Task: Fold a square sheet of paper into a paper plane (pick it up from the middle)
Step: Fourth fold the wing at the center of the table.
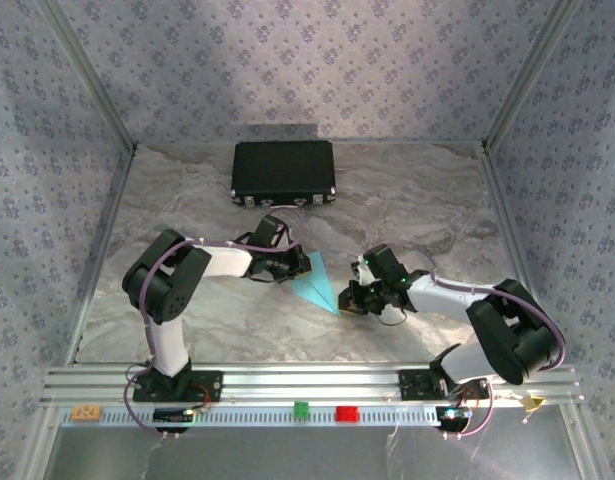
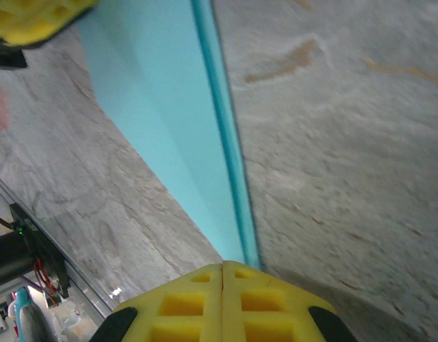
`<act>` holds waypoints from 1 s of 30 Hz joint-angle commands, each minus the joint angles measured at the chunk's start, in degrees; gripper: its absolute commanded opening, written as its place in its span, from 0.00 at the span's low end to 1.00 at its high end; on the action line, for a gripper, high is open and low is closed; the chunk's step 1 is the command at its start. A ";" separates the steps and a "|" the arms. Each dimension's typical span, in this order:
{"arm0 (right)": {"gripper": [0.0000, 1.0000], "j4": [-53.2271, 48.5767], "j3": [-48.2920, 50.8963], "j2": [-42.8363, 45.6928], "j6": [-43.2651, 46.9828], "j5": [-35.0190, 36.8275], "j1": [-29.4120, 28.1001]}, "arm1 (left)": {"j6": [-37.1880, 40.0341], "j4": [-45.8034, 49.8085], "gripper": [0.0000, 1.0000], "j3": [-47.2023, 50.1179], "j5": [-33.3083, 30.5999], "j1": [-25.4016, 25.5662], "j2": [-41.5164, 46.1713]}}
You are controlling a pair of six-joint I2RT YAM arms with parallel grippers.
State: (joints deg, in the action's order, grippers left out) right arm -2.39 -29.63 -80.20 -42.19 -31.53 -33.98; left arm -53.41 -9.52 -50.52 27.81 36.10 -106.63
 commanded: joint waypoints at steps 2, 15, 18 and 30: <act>0.04 4.09 -3.75 -2.63 -1.64 -1.93 -0.95 | 1.02 4.33 0.08 1.65 -2.94 -0.43 -1.74; 0.00 4.77 -1.49 -12.52 -2.59 1.60 -0.99 | 1.89 2.40 0.10 1.06 -2.04 -0.21 -0.31; 0.00 6.11 0.09 -12.82 -3.95 1.98 -0.79 | 3.01 3.34 0.12 -0.60 -1.71 0.19 1.23; 0.00 5.99 0.58 -11.82 -4.21 2.73 -0.12 | -0.34 2.56 0.05 -0.33 -3.35 5.98 5.45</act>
State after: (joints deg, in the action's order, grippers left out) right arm 9.02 -31.40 -90.94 -45.69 -32.82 -34.48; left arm -52.58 -6.15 -51.44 24.43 40.88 -102.41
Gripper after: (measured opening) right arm 0.052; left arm 0.058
